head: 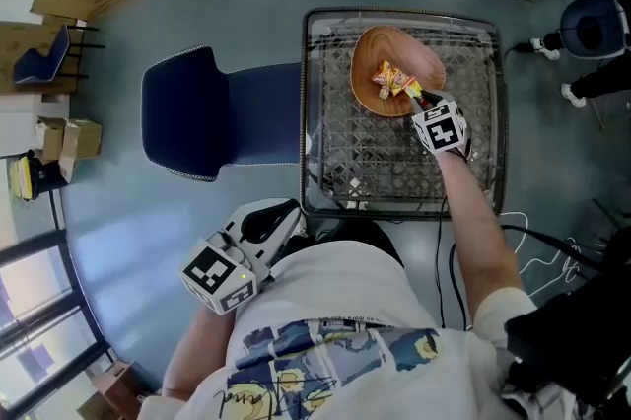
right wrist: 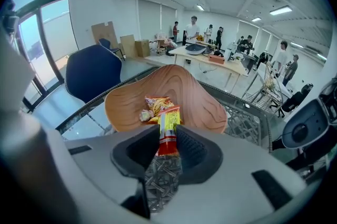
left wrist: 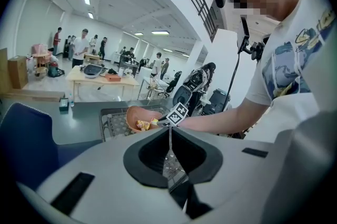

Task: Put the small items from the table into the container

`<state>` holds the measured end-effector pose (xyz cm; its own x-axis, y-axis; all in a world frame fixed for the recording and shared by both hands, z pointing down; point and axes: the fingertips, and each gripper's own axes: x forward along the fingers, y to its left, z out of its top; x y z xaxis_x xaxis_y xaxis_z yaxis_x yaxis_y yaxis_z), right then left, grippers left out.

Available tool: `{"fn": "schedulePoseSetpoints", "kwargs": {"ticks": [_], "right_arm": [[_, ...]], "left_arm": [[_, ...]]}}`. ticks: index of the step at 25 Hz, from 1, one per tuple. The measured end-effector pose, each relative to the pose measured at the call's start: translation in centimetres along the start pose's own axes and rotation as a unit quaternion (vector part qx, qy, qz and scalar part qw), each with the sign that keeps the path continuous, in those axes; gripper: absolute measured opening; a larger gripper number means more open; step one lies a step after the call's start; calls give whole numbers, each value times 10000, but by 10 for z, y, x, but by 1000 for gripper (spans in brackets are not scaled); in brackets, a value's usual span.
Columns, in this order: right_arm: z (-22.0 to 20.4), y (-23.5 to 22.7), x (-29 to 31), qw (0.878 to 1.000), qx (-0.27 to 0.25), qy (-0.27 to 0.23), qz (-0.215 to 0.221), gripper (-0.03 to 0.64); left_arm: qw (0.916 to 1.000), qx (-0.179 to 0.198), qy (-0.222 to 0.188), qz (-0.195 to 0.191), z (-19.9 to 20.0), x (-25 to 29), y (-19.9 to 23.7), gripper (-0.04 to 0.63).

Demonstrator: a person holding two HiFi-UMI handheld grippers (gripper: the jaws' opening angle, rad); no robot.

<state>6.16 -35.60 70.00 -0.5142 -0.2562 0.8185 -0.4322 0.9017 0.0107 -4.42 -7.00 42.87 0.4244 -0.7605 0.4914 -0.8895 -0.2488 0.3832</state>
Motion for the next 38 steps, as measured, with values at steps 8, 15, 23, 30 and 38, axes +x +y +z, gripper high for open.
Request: {"fn": "schedulePoseSetpoints", "kwargs": {"ticks": [8, 15, 23, 30, 38], "right_arm": [[-3, 2, -10, 9998, 141, -150, -50, 112], [-6, 7, -38, 9987, 216, -401, -245, 112], [-14, 50, -83, 9961, 336, -660, -481, 112], [-15, 129, -148, 9921, 555, -885, -688, 110], [-19, 250, -199, 9881, 769, -1216, -546, 109]], "left_arm": [[9999, -3, 21, -118, 2, 0, 0, 11], [9994, 114, 7, -338, 3, -3, -3, 11], [9947, 474, -68, -913, 0, -15, -9, 11], [9859, 778, -157, -1471, -9, -67, -15, 9], [9765, 1005, -45, -1909, -47, -129, -16, 11]]}}
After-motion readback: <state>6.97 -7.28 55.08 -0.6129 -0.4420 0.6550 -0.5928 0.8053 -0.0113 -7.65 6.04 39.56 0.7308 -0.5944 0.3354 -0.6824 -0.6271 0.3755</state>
